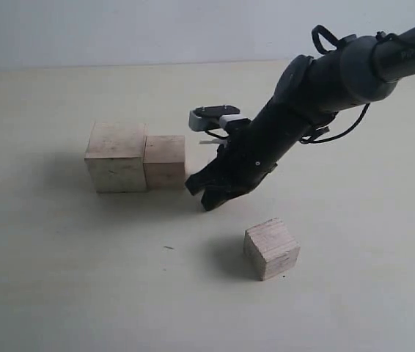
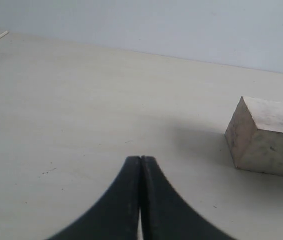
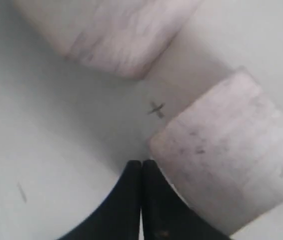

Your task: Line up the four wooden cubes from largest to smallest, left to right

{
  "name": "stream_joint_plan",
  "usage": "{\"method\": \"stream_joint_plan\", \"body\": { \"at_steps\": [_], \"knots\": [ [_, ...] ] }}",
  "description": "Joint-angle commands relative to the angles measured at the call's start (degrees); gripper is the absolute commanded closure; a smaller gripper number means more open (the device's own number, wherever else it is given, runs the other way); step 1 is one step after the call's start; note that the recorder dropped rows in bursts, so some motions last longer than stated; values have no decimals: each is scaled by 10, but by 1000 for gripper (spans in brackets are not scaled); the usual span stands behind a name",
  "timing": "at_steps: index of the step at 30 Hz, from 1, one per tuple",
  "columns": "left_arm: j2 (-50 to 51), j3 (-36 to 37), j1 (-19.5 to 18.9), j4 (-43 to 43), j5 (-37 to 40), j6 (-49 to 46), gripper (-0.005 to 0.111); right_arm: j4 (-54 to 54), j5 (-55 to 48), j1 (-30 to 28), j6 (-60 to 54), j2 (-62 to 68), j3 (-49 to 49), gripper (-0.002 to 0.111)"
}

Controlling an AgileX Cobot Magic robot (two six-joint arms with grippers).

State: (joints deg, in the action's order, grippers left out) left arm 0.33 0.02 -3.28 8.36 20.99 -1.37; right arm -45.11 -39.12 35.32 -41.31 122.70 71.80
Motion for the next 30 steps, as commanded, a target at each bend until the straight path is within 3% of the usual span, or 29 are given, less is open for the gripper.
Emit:
{"method": "stream_joint_plan", "body": {
  "at_steps": [1,6,10,15,19,26,30],
  "knots": [
    [-3,0,-2,-3,-4,-1,107,21,96,0,56,-7,1,108],
    [-3,0,-2,-3,-4,-1,107,173,184,-3,207,-20,1,108],
    [-3,0,-2,-3,-4,0,107,372,249,-29,422,-33,1,108],
    [-3,0,-2,-3,-4,0,107,378,232,-81,439,-73,1,108],
    [-3,0,-2,-3,-4,0,107,367,186,-82,373,-114,1,108],
    [-3,0,-2,-3,-4,0,107,56,141,-33,32,-109,1,108],
    [-3,0,-2,-3,-4,0,107,-7,147,-6,-76,-88,1,108]
  ]
}}
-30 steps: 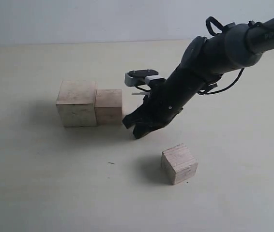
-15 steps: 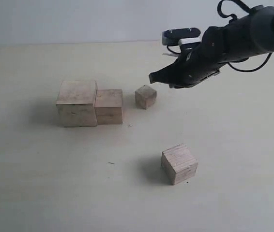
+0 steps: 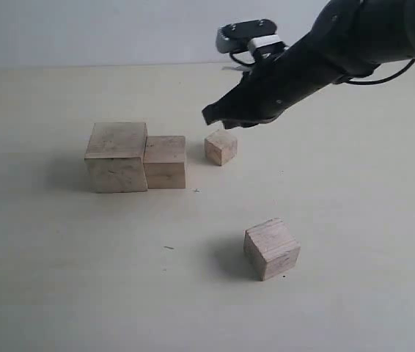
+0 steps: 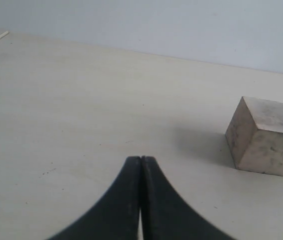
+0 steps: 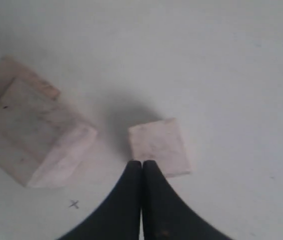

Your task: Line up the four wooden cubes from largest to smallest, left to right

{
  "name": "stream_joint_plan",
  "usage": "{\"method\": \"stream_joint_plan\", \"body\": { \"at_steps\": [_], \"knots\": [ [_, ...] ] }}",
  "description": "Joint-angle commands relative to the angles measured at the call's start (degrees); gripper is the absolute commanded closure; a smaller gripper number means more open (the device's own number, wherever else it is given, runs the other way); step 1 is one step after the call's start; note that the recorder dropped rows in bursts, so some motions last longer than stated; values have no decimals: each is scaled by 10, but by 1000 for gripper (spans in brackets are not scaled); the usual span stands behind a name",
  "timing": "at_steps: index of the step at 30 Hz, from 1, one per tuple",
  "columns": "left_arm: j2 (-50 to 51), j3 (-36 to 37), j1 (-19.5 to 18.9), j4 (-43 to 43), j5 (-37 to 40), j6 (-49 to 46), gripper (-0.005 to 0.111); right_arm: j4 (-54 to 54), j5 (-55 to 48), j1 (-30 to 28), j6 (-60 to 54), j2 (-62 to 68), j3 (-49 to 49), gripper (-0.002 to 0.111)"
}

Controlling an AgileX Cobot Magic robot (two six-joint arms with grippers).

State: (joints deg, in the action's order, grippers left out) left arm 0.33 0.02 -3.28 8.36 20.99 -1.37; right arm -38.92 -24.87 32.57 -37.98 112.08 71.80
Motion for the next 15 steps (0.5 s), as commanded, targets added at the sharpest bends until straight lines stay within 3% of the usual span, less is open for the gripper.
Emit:
{"method": "stream_joint_plan", "body": {
  "at_steps": [1,15],
  "knots": [
    [-3,0,-2,-3,-4,0,107,-75,13,25,-113,25,1,108],
    [-3,0,-2,-3,-4,0,107,-85,-29,22,-83,109,75,108]
  ]
}}
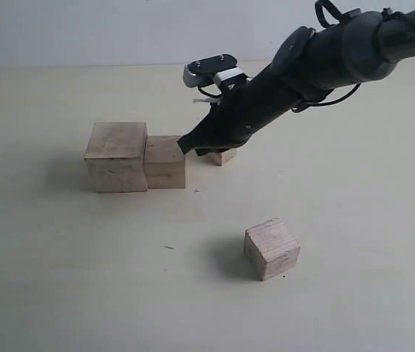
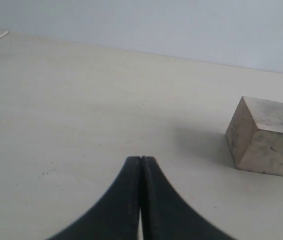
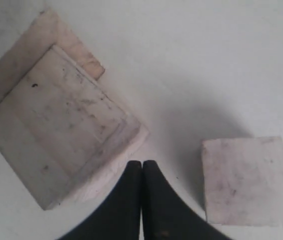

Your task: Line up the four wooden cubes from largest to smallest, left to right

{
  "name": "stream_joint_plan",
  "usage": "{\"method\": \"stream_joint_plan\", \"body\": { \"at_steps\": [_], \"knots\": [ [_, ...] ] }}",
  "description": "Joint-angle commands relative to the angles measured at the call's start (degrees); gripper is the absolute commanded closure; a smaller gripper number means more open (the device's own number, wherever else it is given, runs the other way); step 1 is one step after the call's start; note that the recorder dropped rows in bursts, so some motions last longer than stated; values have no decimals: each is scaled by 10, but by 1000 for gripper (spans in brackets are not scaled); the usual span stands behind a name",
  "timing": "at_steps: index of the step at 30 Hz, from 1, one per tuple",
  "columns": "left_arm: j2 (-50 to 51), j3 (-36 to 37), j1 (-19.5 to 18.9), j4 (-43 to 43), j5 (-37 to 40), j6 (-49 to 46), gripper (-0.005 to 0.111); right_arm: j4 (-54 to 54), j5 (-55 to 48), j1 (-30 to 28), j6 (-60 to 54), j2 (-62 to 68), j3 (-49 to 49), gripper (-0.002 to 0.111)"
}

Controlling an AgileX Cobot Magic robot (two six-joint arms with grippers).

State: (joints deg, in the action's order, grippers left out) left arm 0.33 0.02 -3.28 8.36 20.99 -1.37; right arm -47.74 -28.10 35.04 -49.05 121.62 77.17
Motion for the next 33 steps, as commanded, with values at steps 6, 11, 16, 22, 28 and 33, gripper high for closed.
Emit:
{"method": "stream_joint_plan", "body": {
  "at_steps": [6,11,16,22,28,33],
  "knots": [
    [-3,0,-2,-3,-4,-2,107,64,60,-5,94,16,21,108],
    [-3,0,-2,-3,-4,-2,107,180,73,-26,241,20,21,108],
    [-3,0,-2,-3,-4,-2,107,299,74,-73,388,19,21,108],
    [-3,0,-2,-3,-4,-2,107,301,42,-103,370,-17,21,108],
    [-3,0,-2,-3,-4,-2,107,267,-21,-93,308,-78,21,108],
    [-3,0,-2,-3,-4,-2,107,273,-132,-87,357,-115,21,108]
  ]
}}
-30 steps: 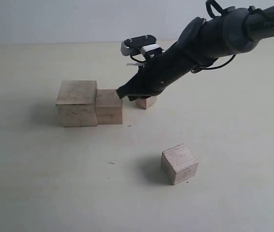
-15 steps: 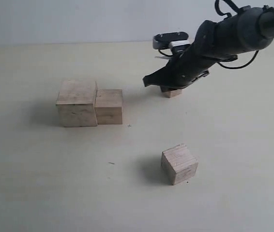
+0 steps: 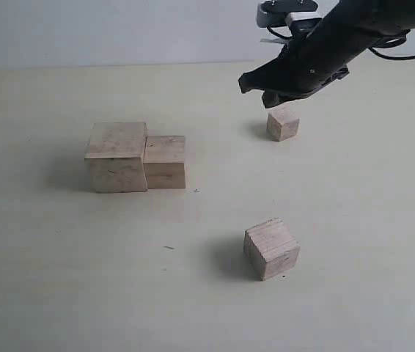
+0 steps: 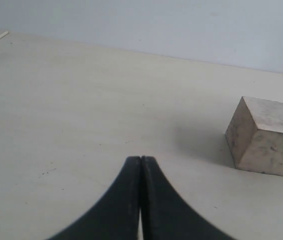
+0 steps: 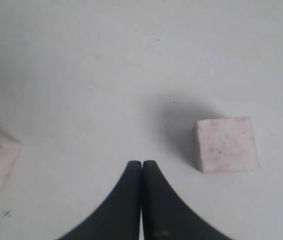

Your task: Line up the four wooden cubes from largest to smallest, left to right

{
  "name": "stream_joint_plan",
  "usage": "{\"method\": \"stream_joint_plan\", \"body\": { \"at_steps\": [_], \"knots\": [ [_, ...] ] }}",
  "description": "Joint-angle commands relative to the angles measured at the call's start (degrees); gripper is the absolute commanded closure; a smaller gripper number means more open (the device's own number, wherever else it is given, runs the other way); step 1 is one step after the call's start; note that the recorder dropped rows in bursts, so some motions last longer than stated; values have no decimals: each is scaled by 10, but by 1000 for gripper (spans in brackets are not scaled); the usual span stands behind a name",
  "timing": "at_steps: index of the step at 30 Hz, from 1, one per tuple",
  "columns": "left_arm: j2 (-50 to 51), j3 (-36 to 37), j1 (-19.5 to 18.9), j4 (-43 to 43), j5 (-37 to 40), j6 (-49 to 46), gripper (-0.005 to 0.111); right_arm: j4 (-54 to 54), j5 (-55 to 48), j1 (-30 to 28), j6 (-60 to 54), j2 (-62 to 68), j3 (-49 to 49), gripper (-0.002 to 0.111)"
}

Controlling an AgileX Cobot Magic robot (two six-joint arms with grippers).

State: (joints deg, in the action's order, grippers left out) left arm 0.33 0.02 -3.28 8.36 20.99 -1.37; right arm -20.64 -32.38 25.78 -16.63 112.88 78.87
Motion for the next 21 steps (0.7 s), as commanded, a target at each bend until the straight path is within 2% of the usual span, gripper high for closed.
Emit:
{"method": "stream_joint_plan", "body": {
  "at_steps": [1,3,7,12,14,18,21],
  "knots": [
    [-3,0,-2,-3,-4,-2,107,1,-120,8,41,-31,4,108],
    [-3,0,-2,-3,-4,-2,107,2,-176,20,49,-37,4,108],
    [-3,0,-2,-3,-4,-1,107,9,-210,65,65,-62,-13,108],
    [-3,0,-2,-3,-4,-1,107,144,-213,117,231,-139,-92,108],
    [-3,0,-2,-3,-4,-1,107,168,-211,125,257,-185,-135,108],
    [-3,0,-2,-3,-4,-1,107,125,-161,129,255,-273,-220,108],
    [-3,0,-2,-3,-4,-1,107,81,-126,129,195,-313,-264,108]
  ]
}}
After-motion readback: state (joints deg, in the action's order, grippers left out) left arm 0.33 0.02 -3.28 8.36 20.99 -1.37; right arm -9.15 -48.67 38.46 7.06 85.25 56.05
